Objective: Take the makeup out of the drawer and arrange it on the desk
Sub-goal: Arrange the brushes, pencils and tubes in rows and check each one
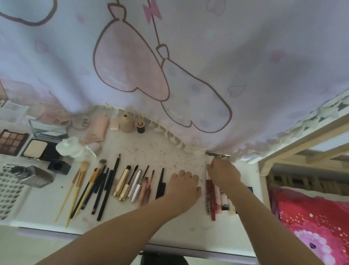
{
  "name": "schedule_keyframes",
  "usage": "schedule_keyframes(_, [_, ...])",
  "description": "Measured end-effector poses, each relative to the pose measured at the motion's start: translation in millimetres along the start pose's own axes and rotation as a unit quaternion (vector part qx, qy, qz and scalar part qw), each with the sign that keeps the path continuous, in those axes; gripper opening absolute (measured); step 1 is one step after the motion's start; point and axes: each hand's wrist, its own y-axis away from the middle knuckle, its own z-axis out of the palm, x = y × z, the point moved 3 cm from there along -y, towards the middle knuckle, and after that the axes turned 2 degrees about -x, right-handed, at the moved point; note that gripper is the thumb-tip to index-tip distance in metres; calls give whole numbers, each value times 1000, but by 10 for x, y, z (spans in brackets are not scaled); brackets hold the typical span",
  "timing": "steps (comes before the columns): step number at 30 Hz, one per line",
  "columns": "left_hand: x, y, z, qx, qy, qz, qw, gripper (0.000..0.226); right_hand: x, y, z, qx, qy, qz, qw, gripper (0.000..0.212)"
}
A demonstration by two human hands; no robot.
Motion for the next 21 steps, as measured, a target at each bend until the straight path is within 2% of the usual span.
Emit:
schedule_keyframes(4, [271,-123,228,-9,-2,-45,999,39,-18,-182,30,-10,82,-3,997,44])
schedule_keyframes(9, [258,-179,327,-18,-2,-94,995,39,-120,-204,59,-19,95,-18,995,34])
schedule_keyframes(13, [128,-126,258,-4,50,-105,993,37,-208,-141,23,-68,-54,-19,996,32])
schedule_keyframes(17, [-134,34,31,34,127,-81,988,35,-257,-5,-96,-83,-217,-32,972,33])
schedule_keyframes(21, [-356,219,-278,60,98,-18,993,28,-367,170,-204,-118,-225,-57,966,38])
